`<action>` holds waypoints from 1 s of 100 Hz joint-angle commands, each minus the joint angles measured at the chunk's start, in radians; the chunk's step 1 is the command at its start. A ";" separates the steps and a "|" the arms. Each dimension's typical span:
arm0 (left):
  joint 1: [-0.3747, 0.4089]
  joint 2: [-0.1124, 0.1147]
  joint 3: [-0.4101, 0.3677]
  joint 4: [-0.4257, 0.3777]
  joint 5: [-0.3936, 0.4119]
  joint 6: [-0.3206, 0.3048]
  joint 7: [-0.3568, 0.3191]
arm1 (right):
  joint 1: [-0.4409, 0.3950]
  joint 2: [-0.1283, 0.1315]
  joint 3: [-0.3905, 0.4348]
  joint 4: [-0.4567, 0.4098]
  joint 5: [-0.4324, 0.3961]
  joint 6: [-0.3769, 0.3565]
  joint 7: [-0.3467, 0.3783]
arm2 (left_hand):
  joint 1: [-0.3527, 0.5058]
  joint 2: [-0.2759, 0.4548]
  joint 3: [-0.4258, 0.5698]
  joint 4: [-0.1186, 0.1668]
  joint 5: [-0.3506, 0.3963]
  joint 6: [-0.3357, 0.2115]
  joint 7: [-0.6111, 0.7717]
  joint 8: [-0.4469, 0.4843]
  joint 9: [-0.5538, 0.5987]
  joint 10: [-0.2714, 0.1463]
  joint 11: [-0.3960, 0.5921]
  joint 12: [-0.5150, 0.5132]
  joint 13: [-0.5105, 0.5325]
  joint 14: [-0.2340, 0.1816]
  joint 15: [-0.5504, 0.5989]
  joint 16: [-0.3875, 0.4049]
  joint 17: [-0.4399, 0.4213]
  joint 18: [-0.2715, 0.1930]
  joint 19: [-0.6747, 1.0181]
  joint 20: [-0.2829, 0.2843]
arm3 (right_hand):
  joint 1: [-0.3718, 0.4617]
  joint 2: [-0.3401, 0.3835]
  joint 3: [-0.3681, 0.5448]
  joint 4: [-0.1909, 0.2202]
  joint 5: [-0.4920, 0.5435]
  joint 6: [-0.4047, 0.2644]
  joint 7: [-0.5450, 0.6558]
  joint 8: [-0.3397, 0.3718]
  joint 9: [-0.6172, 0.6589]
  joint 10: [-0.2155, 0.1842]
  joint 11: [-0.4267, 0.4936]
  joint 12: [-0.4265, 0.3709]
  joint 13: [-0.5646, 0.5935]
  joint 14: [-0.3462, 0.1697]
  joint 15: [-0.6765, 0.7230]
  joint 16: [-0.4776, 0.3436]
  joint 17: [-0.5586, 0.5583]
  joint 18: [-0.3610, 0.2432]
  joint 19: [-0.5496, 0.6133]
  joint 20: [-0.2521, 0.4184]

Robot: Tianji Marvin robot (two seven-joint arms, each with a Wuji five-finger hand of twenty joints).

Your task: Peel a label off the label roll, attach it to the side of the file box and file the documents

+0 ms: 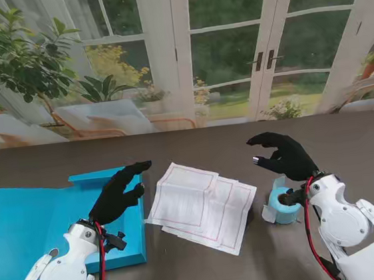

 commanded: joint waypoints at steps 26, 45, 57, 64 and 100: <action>0.007 0.002 0.000 -0.016 -0.008 0.030 -0.044 | -0.016 -0.001 -0.006 -0.018 -0.011 0.033 0.012 | -0.015 -0.005 0.000 -0.005 0.013 -0.005 -0.002 -0.004 0.015 0.000 -0.004 0.004 0.004 -0.014 -0.001 0.005 -0.011 -0.031 -0.006 0.003 | -0.006 -0.003 0.000 -0.014 -0.018 0.018 -0.011 -0.003 -0.006 0.001 -0.013 0.009 0.010 -0.015 -0.009 0.008 -0.434 -0.014 0.008 -0.001; 0.015 0.005 -0.013 -0.024 -0.016 0.040 -0.064 | -0.038 0.007 0.004 -0.078 -0.096 0.100 0.019 | -0.014 -0.003 -0.001 -0.007 0.015 0.000 -0.001 -0.003 0.019 0.006 -0.003 0.004 0.005 -0.014 -0.001 0.005 -0.010 -0.031 -0.005 0.004 | -0.013 0.009 -0.017 -0.013 -0.035 0.028 -0.007 -0.001 -0.022 0.002 -0.009 0.011 0.004 -0.021 -0.009 0.009 -0.443 -0.019 0.011 -0.003; 0.017 0.004 -0.016 -0.027 -0.016 0.048 -0.061 | -0.025 0.018 0.007 -0.067 -0.147 0.116 0.044 | -0.014 0.000 -0.001 -0.007 0.017 0.002 -0.001 -0.003 0.020 0.009 -0.004 0.004 0.006 -0.013 -0.001 0.005 -0.011 -0.031 -0.005 0.004 | -0.012 0.009 -0.020 -0.010 -0.032 0.026 -0.002 0.001 -0.025 0.001 -0.006 0.012 0.004 -0.021 -0.007 0.009 -0.441 -0.020 0.017 -0.003; 0.019 0.005 -0.017 -0.029 -0.013 0.053 -0.061 | -0.009 0.030 0.013 -0.051 -0.181 0.112 0.087 | -0.015 0.003 -0.003 -0.008 0.016 0.001 -0.002 -0.003 0.020 0.007 -0.004 0.004 0.005 -0.012 -0.001 0.005 -0.010 -0.032 -0.005 0.004 | -0.014 0.008 -0.021 -0.010 -0.032 0.024 0.000 0.002 -0.033 -0.003 -0.005 0.012 0.002 -0.022 -0.006 0.009 -0.442 -0.022 0.019 -0.004; 0.020 0.004 -0.015 -0.029 -0.027 0.080 -0.068 | 0.120 0.103 0.023 0.083 -0.446 -0.021 0.294 | -0.014 0.008 -0.002 -0.009 0.018 0.002 -0.002 -0.002 0.024 0.009 -0.003 0.004 0.006 -0.011 -0.001 0.005 -0.010 -0.031 -0.005 0.005 | -0.014 -0.061 0.008 -0.019 -0.130 -0.020 0.030 0.015 -0.186 -0.040 0.037 0.015 -0.079 -0.068 0.002 0.000 -0.481 -0.069 0.044 -0.023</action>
